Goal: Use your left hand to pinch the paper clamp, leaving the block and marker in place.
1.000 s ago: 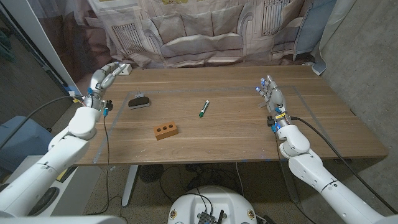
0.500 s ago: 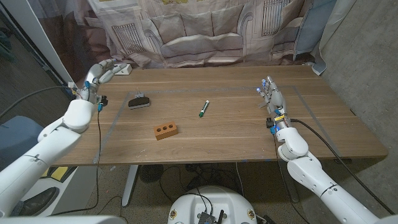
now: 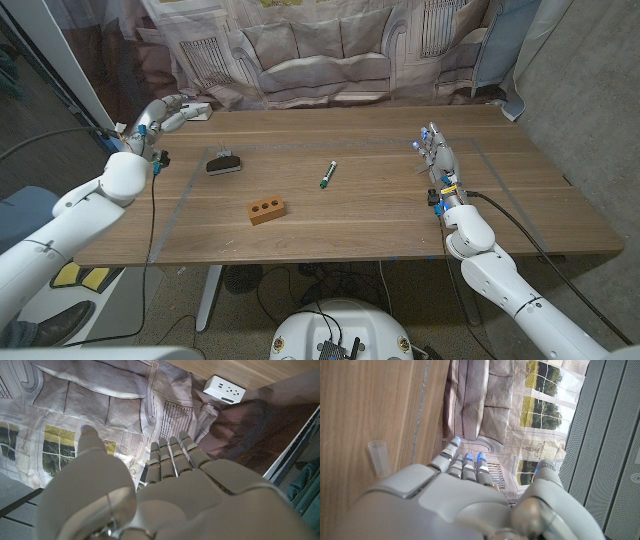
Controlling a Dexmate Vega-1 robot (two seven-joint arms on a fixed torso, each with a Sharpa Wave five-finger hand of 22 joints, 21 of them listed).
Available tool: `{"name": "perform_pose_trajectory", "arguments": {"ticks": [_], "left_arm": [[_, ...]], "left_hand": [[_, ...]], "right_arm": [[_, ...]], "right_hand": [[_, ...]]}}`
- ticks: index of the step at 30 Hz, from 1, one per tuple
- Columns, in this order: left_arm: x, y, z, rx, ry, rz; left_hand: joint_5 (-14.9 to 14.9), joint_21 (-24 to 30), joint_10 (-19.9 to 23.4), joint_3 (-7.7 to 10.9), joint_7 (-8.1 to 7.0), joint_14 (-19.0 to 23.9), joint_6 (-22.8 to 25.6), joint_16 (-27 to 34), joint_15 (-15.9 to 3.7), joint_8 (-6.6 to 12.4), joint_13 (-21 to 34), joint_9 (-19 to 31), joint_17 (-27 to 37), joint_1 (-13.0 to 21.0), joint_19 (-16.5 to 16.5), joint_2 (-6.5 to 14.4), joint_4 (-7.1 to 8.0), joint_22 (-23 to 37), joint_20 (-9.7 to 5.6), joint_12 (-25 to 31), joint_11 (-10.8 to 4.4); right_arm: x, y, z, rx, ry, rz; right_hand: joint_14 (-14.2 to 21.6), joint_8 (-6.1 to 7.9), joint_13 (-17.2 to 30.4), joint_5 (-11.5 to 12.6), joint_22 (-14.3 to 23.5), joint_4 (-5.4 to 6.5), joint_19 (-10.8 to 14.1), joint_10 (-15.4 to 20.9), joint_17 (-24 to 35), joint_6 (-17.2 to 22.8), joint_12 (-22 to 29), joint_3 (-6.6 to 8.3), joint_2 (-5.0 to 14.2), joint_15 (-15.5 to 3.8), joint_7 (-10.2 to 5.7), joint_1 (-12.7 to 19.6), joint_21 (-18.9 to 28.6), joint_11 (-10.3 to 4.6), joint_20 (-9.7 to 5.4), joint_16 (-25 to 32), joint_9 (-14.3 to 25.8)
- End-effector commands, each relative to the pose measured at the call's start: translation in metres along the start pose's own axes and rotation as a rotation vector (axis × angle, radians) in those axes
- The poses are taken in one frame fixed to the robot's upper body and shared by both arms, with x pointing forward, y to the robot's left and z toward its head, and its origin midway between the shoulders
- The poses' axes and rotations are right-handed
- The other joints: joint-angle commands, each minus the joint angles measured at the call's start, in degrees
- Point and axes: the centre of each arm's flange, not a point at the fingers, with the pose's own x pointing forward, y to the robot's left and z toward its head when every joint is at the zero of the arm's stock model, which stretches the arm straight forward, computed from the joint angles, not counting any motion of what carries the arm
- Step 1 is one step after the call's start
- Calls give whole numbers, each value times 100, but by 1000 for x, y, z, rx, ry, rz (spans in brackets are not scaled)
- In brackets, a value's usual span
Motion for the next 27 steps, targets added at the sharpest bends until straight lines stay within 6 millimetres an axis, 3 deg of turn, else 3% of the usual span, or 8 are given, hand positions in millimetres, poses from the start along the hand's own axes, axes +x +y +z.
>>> {"name": "perform_pose_trajectory", "arguments": {"ticks": [1,2,6,9,14,27], "left_arm": [[5,5,3,115,59,-16],[6,5,4,121,64,-17],[10,4,5,155,84,-32],[14,4,5,179,94,-50],[20,8,8,222,106,-74],[31,18,23,420,135,-161]], "left_hand": [[21,-74,39,51,-153,-295,-6,-61,4,-57,32,24,9,154,-320,-18,-6,27,248,-30,-133],[24,-96,51,62,-180,-369,3,-56,9,-62,34,25,9,177,-452,-30,4,28,284,-39,-235],[28,-135,111,100,-336,-556,103,-38,-26,-51,37,27,11,233,-902,-50,33,29,441,-54,-387],[26,-152,132,129,-395,-610,120,-21,-34,-60,38,27,11,268,-1175,-40,43,28,513,-64,-434],[22,-101,232,170,-529,-625,227,7,-35,-37,37,27,10,322,-1283,-28,45,27,548,-53,-694],[35,-56,163,224,-627,-637,115,18,-63,-97,36,28,9,437,-1300,-38,15,23,591,-112,-745]], "right_arm": [[-2,-3,2,3,-3,-20],[-3,-3,2,-4,-4,-16],[-5,-2,1,3,0,-24],[-7,-1,1,4,-1,-25],[-10,0,1,5,-3,-32],[-17,4,-1,6,-6,-40]], "right_hand": [[22,-10,7,-13,16,-36,-5,46,6,-1,22,1,-6,54,-17,59,-16,13,32,24,16],[21,-10,7,-13,16,-36,-10,47,6,-1,22,1,-6,55,-19,59,-18,16,34,23,16],[15,-8,7,-14,17,-36,-23,48,7,10,21,-1,-5,65,-27,59,-24,13,43,20,16],[14,-9,8,-15,17,-35,-27,46,7,11,19,-2,-5,65,-33,58,-25,22,43,19,16],[14,-9,8,-16,18,-34,-38,48,9,15,18,-5,-5,68,-36,56,-29,19,54,18,16],[13,-13,10,-18,19,-32,-49,51,11,18,15,-12,-5,69,-46,52,-33,14,63,15,17]]}}
